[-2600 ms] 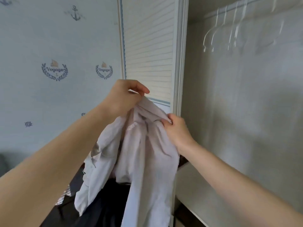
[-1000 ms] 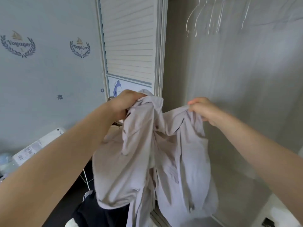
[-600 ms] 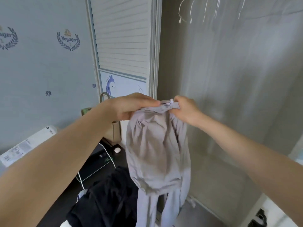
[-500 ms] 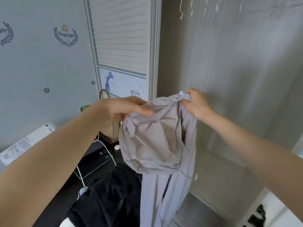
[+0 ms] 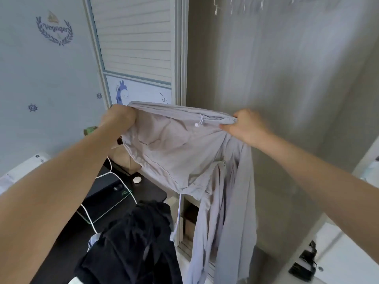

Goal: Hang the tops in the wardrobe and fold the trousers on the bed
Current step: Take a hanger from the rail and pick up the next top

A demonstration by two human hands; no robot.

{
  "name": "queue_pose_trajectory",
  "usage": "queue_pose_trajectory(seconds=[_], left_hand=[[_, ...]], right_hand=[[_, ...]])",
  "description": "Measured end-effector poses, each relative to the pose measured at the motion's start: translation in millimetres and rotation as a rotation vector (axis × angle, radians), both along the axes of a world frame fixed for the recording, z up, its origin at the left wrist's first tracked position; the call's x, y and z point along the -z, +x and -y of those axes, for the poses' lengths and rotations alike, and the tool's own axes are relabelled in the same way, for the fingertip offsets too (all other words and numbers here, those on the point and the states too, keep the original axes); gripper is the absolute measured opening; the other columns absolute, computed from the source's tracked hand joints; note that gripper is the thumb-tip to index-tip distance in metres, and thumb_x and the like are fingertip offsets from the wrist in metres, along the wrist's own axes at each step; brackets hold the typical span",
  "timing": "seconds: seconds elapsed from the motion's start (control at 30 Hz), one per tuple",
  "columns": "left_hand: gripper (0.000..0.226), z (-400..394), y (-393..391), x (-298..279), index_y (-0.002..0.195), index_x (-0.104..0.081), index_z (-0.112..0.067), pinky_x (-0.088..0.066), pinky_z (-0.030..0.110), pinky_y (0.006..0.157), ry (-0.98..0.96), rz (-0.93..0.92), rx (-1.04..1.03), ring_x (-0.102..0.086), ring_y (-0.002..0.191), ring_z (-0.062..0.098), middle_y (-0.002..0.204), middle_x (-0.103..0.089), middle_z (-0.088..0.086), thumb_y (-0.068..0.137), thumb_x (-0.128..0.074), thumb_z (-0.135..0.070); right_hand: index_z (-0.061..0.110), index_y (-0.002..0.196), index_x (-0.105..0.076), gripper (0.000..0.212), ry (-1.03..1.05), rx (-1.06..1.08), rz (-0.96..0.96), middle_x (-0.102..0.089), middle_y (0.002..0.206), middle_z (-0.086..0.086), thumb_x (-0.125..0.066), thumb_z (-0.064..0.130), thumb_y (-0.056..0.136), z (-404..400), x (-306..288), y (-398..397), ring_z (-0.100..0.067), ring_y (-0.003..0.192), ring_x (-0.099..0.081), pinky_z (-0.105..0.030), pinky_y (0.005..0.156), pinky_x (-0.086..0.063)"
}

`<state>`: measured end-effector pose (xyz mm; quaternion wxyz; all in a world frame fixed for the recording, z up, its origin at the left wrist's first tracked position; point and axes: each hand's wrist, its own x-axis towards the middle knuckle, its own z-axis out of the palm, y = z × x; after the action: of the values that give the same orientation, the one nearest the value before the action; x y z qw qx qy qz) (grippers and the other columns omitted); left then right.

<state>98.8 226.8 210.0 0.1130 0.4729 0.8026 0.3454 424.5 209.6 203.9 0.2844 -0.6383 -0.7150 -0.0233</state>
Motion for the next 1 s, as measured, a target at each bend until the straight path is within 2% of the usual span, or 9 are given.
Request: queue_pose_trajectory(seconds=[0.1,0.2,0.3,0.43,0.53,0.63,0.8,0.93,1.0], left_hand=[[0.051,-11,-2,4,0.126,-0.054,-0.011,-0.053,0.043,0.087,-0.109,-0.019,0.096,-0.064,0.098,0.036,0.119,-0.063,0.019,0.089,-0.041,-0.042],[0.03,-19,-3,15,0.096,-0.06,-0.008,-0.046,0.026,0.051,-0.224,0.145,0.187,-0.052,0.054,0.021,0.07,-0.06,0.015,0.092,-0.053,-0.037],[0.015,-29,2,22,0.078,-0.054,-0.013,-0.039,0.018,0.038,-0.207,0.632,0.254,-0.047,0.04,0.014,0.061,-0.053,0.003,0.087,-0.065,-0.014],[0.017,-34,25,10,0.104,-0.064,-0.006,-0.061,0.028,0.07,-0.02,1.225,0.664,-0.073,0.078,0.02,0.097,-0.071,0.011,0.088,-0.062,-0.003],[0.085,-30,45,16,0.148,-0.035,-0.024,-0.052,0.038,0.09,-0.198,0.818,0.813,-0.057,0.119,0.027,0.139,-0.054,0.003,0.077,-0.08,-0.019],[0.115,-17,71,44,0.156,-0.011,-0.023,-0.055,0.041,0.083,-0.62,0.379,0.795,-0.054,0.121,0.038,0.156,-0.03,0.012,0.07,-0.076,-0.063],[0.096,2,104,88,0.145,-0.028,0.01,-0.042,0.045,0.109,-1.208,0.66,0.921,-0.049,0.13,0.041,0.143,-0.045,0.029,0.092,-0.038,-0.07],[0.08,11,124,99,0.132,-0.051,0.004,-0.055,0.044,0.091,-0.911,1.09,0.904,-0.066,0.107,0.037,0.125,-0.061,0.025,0.089,-0.056,-0.062],[0.042,9,130,96,0.111,-0.065,0.0,-0.06,0.037,0.074,-0.666,1.264,0.829,-0.069,0.085,0.03,0.104,-0.068,0.019,0.089,-0.07,-0.035]], right_hand=[[0.009,0.063,-0.057,0.045,-0.059,-0.056,-0.089,-0.047,0.051,0.003,-0.069,0.049,0.079,7,-6,3,-0.013,0.047,-0.045,-0.025,0.044,-0.026],[0.017,0.056,-0.042,0.052,-0.22,-0.085,-0.217,-0.033,0.044,0.011,-0.072,0.054,0.075,16,-14,12,-0.008,0.039,-0.031,-0.024,0.04,-0.02],[0.008,0.071,-0.057,0.055,-0.423,-0.155,-0.335,-0.042,0.054,0.013,-0.07,0.061,0.073,25,-18,17,-0.005,0.049,-0.04,-0.017,0.048,-0.028],[0.007,0.115,-0.061,0.062,-0.405,-0.131,-0.487,-0.07,0.1,-0.011,-0.062,0.058,0.08,27,-17,11,-0.027,0.089,-0.067,-0.032,0.071,-0.046],[0.007,0.106,-0.065,0.035,-0.229,-0.081,-0.613,-0.062,0.078,-0.001,-0.059,0.038,0.091,27,-25,6,-0.011,0.067,-0.058,-0.02,0.051,-0.038],[0.009,0.098,-0.068,0.014,-0.129,-0.174,-0.831,-0.068,0.085,0.002,-0.057,0.011,0.09,27,-33,3,-0.01,0.082,-0.063,-0.023,0.076,-0.049],[0.012,0.084,-0.06,0.029,-0.065,-0.19,-1.131,-0.061,0.074,-0.003,-0.043,-0.011,0.087,32,-43,-17,-0.013,0.068,-0.058,-0.018,0.062,-0.048],[0.002,0.096,-0.059,0.025,-0.103,-0.148,-1.333,-0.059,0.08,-0.012,-0.04,-0.013,0.089,37,-57,-28,-0.022,0.071,-0.058,-0.027,0.072,-0.05],[0.003,0.083,-0.059,0.022,-0.159,-0.113,-1.374,-0.058,0.076,-0.011,-0.043,-0.011,0.084,41,-64,-27,-0.023,0.069,-0.058,-0.03,0.071,-0.05]])
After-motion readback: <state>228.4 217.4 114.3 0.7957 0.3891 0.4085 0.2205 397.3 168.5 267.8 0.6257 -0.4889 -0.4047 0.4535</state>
